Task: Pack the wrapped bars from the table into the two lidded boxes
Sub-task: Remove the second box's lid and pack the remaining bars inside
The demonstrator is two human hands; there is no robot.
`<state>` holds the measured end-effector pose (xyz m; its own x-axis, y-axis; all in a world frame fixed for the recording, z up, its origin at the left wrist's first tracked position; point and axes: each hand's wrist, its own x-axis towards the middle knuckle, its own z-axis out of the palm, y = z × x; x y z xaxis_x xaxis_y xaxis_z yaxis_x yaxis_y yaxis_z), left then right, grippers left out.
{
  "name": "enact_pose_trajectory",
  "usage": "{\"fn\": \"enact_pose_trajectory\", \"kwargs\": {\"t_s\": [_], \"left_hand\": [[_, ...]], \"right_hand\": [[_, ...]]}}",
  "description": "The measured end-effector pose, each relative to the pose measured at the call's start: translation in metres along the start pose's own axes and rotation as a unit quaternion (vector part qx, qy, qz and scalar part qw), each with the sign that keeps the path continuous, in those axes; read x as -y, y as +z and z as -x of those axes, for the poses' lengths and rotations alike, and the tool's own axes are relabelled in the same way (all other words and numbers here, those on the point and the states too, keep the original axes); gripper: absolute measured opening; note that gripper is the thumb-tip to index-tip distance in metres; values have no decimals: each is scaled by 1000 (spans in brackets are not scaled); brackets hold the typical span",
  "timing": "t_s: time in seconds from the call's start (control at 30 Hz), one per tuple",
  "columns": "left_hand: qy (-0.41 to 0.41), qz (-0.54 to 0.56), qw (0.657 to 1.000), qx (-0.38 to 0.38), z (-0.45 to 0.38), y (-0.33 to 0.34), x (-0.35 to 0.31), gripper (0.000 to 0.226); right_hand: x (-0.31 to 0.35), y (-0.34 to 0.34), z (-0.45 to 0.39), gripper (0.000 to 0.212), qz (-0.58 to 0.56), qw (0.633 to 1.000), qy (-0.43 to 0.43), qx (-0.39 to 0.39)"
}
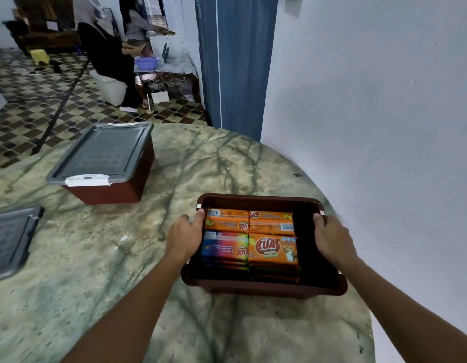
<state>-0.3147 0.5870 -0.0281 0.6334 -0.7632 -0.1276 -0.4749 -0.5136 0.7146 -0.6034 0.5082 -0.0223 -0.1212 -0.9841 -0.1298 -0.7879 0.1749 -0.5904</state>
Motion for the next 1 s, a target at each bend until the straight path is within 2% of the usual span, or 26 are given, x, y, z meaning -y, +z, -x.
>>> {"fn": "enact_pose_trajectory", "kwargs": {"t_s": [0.5, 0.63, 0.77, 0.87, 1.0], "left_hand": [[3, -1, 1000, 3, 3, -3, 0, 53], [-13, 17, 1000, 8, 2, -4, -1, 52], [-72, 118, 990, 38, 1, -5, 2, 58], [-109, 198, 970, 91, 10, -10, 4, 54], [-125, 261, 948, 132, 29, -22, 17, 45]], "right_hand": [[7, -4, 8, 52, 24, 1000, 4, -18], [7, -6, 9, 47, -12, 1000, 10, -15], [1, -11, 10, 48, -131, 990, 55, -6], [-4, -16, 18, 50, -227, 966, 108, 51], [6, -21, 34, 48, -240, 960, 100, 103]]}}
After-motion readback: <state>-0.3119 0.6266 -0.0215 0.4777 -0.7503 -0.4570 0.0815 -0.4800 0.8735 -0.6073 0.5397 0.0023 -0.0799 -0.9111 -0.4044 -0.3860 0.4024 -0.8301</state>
